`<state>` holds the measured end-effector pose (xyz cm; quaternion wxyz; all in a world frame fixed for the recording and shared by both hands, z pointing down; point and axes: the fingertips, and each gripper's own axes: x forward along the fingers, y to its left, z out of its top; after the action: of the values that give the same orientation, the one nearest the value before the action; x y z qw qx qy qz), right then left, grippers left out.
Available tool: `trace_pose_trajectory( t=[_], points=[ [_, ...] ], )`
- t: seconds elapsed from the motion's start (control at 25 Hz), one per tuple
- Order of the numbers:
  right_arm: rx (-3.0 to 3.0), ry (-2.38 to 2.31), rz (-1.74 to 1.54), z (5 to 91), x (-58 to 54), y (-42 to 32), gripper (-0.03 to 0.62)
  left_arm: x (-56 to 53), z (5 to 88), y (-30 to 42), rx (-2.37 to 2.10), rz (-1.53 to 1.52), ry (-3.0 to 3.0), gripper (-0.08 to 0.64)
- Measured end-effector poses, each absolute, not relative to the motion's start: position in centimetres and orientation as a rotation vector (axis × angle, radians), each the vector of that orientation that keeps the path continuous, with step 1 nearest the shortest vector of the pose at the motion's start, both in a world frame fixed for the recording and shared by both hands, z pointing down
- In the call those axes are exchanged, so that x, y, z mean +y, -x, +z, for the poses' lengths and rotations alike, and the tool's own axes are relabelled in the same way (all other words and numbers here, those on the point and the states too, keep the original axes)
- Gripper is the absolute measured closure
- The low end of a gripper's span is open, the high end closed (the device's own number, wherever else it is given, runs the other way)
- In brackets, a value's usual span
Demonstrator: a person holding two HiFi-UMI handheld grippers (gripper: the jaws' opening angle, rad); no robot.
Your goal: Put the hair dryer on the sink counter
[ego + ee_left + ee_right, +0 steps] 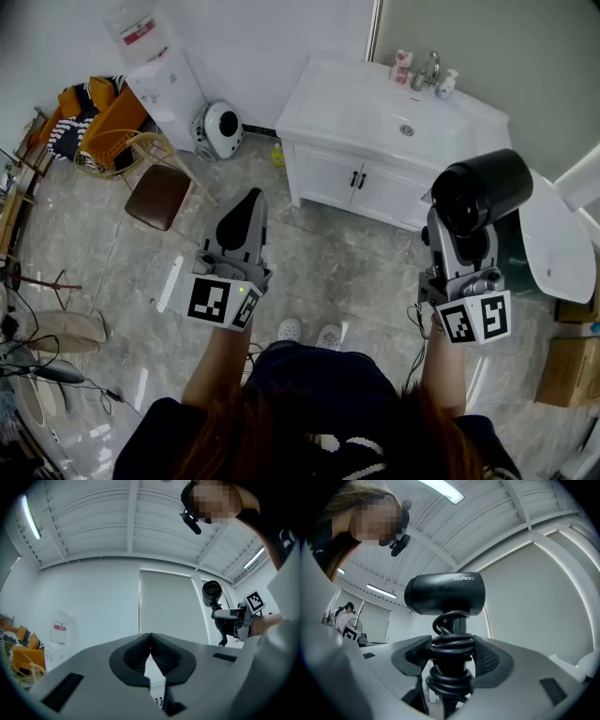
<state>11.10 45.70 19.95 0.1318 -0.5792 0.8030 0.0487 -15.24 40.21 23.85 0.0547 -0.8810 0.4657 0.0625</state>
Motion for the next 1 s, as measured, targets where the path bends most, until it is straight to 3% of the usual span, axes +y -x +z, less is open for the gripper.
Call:
trace_pose_trajectory(
  t=[0.6,1.0],
  points=[
    [2.317,1.646,0.086,20.9,46.1,-13.3,0.307,41.2,24.5,13.8,1.46,0.171,2.642,0.541],
    [2.304,1.677,0.078,21.6,40.1,-14.1,0.307,33.9,25.3,13.0,1.444,0.213,2.661,0.541]
  ],
)
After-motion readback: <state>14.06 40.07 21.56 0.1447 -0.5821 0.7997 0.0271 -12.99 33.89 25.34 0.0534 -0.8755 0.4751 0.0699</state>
